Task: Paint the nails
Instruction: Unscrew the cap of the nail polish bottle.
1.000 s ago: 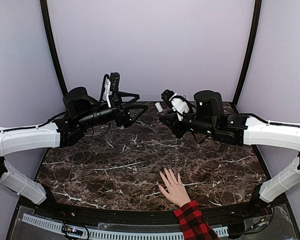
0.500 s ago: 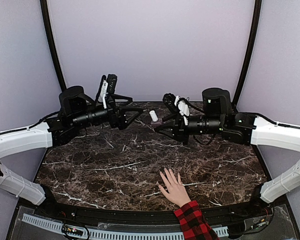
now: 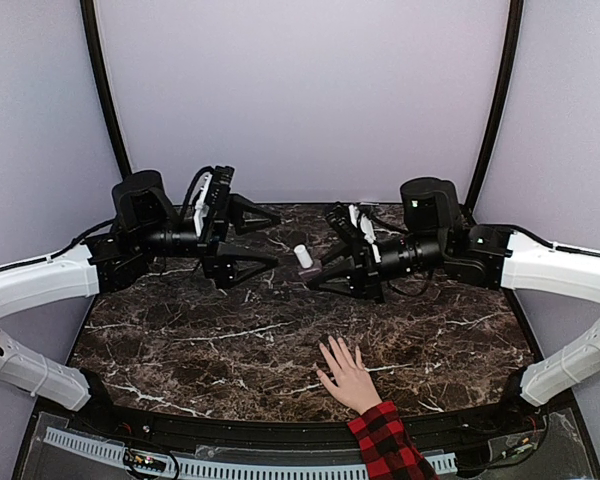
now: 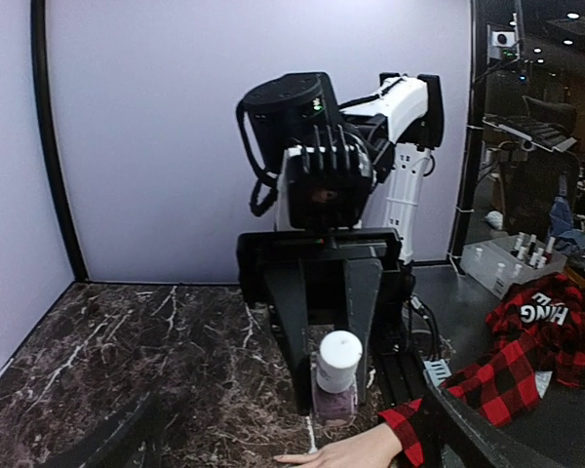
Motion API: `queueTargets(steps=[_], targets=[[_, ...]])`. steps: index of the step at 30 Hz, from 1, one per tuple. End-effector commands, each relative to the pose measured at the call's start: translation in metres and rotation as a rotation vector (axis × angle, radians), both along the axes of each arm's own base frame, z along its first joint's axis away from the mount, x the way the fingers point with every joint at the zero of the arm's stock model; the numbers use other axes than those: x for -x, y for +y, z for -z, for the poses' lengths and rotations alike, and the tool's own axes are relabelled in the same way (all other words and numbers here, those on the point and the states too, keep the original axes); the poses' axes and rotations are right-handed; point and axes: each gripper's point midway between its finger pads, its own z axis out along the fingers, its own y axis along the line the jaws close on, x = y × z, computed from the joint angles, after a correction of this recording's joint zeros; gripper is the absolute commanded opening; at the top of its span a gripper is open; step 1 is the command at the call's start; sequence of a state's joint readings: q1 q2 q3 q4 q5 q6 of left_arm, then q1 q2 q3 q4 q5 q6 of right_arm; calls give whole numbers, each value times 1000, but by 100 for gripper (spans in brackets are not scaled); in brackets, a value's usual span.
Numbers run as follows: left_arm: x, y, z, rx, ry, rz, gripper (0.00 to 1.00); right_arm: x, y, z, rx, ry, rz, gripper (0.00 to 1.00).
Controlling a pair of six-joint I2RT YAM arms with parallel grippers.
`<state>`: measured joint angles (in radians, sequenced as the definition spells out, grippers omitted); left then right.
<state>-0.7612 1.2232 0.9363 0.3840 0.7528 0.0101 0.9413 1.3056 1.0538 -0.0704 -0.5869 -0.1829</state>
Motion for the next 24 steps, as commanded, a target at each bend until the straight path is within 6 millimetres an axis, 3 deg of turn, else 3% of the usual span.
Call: queueTargets(steps=[1, 24], targets=[[33, -1, -12, 30, -94, 216, 90, 14, 6, -19, -41, 13, -118, 0], [60, -25, -6, 82, -144, 424, 37, 34, 15, -22, -57, 109, -280, 0]])
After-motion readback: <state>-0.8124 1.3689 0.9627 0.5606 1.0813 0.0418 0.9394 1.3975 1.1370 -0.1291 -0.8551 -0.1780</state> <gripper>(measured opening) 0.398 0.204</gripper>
